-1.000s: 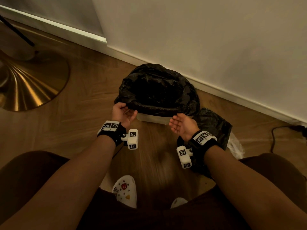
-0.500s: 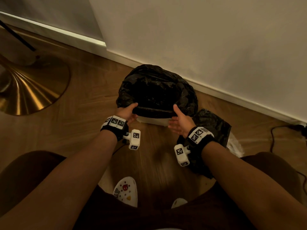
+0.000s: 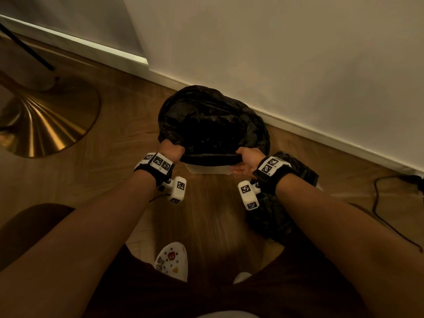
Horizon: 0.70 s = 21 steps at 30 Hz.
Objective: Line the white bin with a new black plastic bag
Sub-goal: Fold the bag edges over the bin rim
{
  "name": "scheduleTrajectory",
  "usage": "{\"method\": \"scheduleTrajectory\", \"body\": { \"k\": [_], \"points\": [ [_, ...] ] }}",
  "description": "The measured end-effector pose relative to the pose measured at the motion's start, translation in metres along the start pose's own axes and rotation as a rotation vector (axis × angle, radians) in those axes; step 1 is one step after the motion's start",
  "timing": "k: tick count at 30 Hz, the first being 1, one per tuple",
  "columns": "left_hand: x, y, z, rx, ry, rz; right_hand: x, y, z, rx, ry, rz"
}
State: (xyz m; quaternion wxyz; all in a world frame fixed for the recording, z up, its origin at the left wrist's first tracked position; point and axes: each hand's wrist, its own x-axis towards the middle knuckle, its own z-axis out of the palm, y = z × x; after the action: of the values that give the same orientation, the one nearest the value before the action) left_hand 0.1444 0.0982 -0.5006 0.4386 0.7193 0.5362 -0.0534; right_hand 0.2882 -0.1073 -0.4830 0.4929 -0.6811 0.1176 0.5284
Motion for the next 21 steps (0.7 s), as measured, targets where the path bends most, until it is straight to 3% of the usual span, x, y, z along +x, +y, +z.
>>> {"method": "scheduleTrajectory", "body": {
  "k": [6, 13, 16, 19, 21],
  "points": [
    [-0.007, -0.009, 0.002, 0.097, -0.010, 0.090, 0.015, 0.001, -0.010, -0.369, 0.114, -0.128],
    [-0.010, -0.020, -0.003, 0.238, -0.052, 0.136, 0.016, 0.005, -0.028, -0.675, 0.048, -0.160],
    [-0.002, -0.013, -0.015, 0.159, -0.112, 0.158, 0.014, 0.006, -0.030, -0.753, 0.036, -0.205],
    [0.004, -0.006, -0.026, -0.066, -0.215, 0.003, 0.016, 0.008, -0.032, -0.825, 0.030, -0.263],
    [0.005, -0.003, -0.026, -0.042, -0.185, -0.008, 0.016, 0.004, -0.032, -0.866, 0.006, -0.284]
  ]
}}
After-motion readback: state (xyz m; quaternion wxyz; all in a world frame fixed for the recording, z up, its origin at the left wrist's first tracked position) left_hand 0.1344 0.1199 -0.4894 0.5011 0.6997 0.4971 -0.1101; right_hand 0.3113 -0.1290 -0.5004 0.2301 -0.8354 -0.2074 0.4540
